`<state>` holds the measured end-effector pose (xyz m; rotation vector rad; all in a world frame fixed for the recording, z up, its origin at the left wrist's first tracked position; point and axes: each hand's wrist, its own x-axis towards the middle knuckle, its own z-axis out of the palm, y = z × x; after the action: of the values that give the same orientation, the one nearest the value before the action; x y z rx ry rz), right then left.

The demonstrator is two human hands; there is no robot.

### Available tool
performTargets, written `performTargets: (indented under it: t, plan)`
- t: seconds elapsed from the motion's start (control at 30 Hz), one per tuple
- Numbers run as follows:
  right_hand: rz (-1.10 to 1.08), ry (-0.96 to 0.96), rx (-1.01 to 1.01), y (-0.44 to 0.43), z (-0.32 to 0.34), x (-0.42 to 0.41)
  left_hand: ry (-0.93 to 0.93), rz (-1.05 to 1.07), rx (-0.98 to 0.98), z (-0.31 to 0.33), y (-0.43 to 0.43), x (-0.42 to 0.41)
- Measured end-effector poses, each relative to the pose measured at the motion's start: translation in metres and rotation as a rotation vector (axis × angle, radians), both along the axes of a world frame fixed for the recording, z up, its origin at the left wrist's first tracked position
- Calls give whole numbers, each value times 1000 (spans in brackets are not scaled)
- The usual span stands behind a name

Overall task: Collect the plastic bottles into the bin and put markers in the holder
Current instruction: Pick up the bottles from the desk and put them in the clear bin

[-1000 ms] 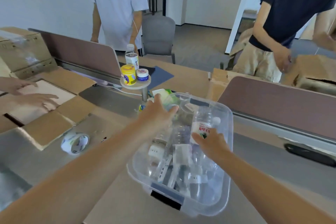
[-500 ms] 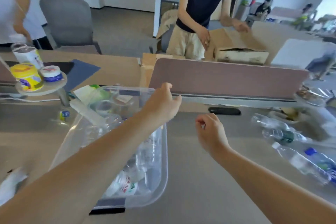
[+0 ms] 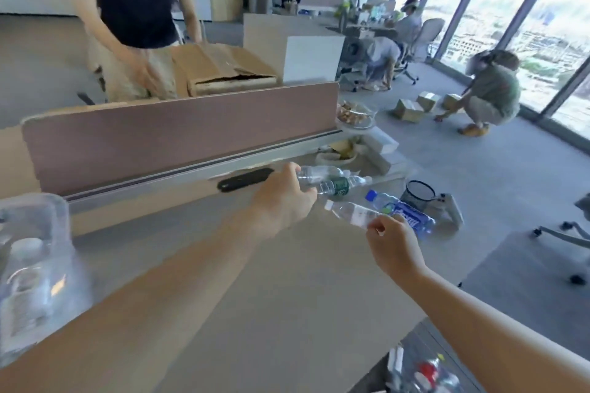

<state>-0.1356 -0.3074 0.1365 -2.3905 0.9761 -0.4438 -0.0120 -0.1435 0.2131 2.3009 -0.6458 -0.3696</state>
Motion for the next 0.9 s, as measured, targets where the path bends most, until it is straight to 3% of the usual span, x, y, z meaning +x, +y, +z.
performTargets:
  t: [0.2, 0.4, 0.67, 0.8, 0.9]
  plan:
    - [-44, 23, 37, -105, -20, -26, 317, 54, -43, -39, -115, -15]
    - [-18, 1, 76, -222, -39, -2, 486, 204, 40, -117, -222, -16]
    - [28, -36, 68, -311, -40, 27, 928, 898, -213, -190, -318, 5]
    - [61, -66, 70, -332, -42, 31, 1008, 999, -245, -215, -346, 8]
    - [80, -74, 57, -341, -45, 34, 916, 1023, -226, -226, -360, 9]
